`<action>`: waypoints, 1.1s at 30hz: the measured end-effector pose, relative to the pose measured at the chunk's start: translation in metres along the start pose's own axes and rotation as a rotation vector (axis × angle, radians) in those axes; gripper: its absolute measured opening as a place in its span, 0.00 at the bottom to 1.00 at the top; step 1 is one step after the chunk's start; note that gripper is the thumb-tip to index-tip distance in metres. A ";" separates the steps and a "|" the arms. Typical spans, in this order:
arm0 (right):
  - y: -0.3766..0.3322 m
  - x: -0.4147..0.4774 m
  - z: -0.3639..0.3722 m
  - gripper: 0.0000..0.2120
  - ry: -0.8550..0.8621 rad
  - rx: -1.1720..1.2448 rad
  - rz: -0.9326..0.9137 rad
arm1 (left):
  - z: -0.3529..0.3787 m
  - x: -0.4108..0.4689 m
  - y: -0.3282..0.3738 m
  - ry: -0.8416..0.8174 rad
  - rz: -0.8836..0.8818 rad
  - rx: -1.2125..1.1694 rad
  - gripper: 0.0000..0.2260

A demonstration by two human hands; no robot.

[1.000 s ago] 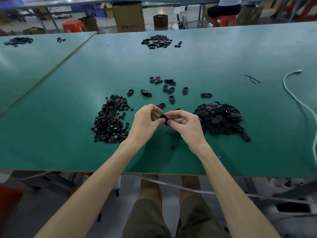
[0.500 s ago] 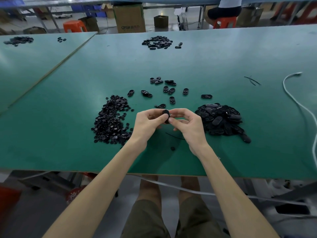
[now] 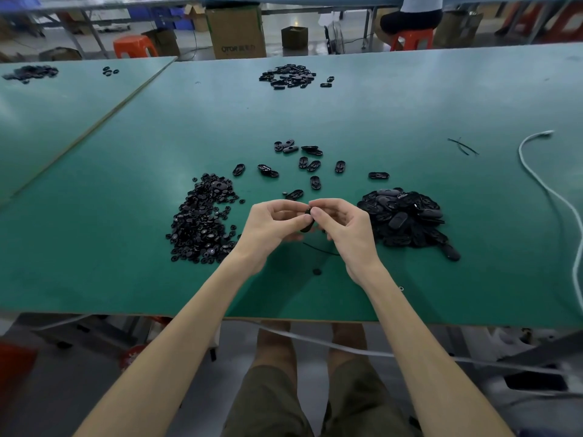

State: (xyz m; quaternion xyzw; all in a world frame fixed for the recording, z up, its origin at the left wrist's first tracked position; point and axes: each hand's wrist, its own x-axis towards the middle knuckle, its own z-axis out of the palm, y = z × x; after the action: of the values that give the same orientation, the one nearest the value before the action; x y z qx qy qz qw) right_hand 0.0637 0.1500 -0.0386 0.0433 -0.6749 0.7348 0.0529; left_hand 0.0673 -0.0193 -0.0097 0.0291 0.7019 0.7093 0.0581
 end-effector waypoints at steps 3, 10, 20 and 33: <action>-0.001 0.000 -0.001 0.04 0.014 0.000 0.002 | 0.000 -0.001 -0.002 0.001 -0.023 0.003 0.09; 0.000 0.001 -0.001 0.06 0.021 0.004 0.013 | -0.003 -0.001 -0.009 -0.042 -0.020 -0.059 0.09; -0.001 0.001 0.000 0.07 -0.004 -0.012 0.009 | -0.008 -0.002 -0.019 -0.053 0.012 -0.213 0.10; -0.003 0.000 0.000 0.07 -0.026 -0.072 0.006 | -0.002 -0.003 -0.023 0.025 0.067 -0.181 0.07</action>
State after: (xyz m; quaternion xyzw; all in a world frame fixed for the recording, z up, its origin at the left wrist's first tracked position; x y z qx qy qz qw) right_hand 0.0646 0.1498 -0.0358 0.0486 -0.7017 0.7094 0.0435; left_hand 0.0712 -0.0212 -0.0325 0.0384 0.6343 0.7716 0.0280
